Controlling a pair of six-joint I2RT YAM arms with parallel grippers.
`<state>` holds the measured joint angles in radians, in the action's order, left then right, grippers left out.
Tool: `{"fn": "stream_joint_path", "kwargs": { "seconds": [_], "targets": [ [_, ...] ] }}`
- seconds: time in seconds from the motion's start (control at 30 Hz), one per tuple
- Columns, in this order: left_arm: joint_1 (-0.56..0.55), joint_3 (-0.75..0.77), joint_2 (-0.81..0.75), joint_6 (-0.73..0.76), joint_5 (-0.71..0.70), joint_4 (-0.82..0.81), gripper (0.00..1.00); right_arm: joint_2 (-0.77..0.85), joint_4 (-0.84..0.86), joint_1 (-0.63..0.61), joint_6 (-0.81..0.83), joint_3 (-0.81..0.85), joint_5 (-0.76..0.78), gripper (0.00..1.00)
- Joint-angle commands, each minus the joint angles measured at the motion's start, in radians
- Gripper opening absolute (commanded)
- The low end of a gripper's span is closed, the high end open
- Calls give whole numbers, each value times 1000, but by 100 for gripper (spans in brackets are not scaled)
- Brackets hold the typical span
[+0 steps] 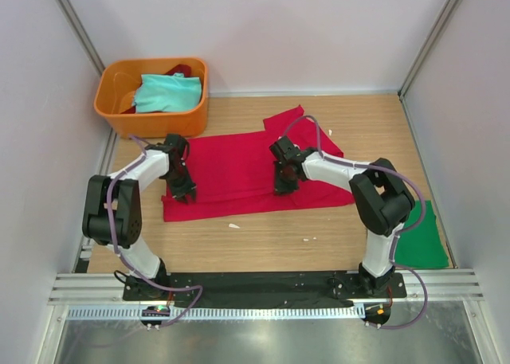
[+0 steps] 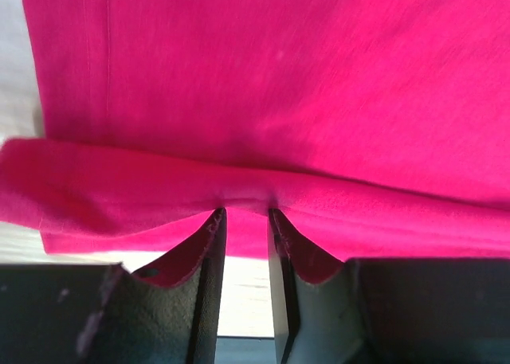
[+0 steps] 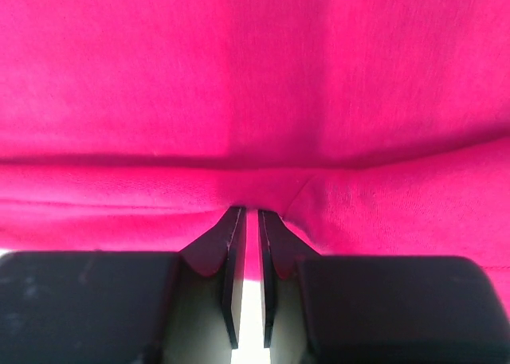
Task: Fold and stack the t-shirts
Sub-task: Fold the tshirt
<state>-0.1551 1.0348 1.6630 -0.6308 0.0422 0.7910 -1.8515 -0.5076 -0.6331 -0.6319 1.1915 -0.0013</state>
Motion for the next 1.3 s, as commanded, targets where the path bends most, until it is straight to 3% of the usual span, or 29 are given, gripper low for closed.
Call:
{"fn": "stream_joint_path", "kwargs": {
  "seconds": [0.0,0.23,0.37,0.5,0.67,0.83,1.27],
  "targets": [
    [0,66,39,46,-34,14,29,-17,-11,-5,1,68,69,17],
    [2,247,122,56,-134,37,34,-162,-104,29,61,294,145,18],
    [-1,285,40,56,-127,67,40,-167,-213,32,139,430,195,20],
    [2,162,-66,78,-87,39,44,-24,-224,33,133,352,173,24],
    [2,58,-98,106,-58,28,41,107,-209,65,132,179,156,34],
    [2,-1,-83,108,-48,11,40,216,-151,186,140,-10,107,34],
    [46,-58,-3,85,-54,19,40,291,-166,431,156,-136,113,34]
  ]
}}
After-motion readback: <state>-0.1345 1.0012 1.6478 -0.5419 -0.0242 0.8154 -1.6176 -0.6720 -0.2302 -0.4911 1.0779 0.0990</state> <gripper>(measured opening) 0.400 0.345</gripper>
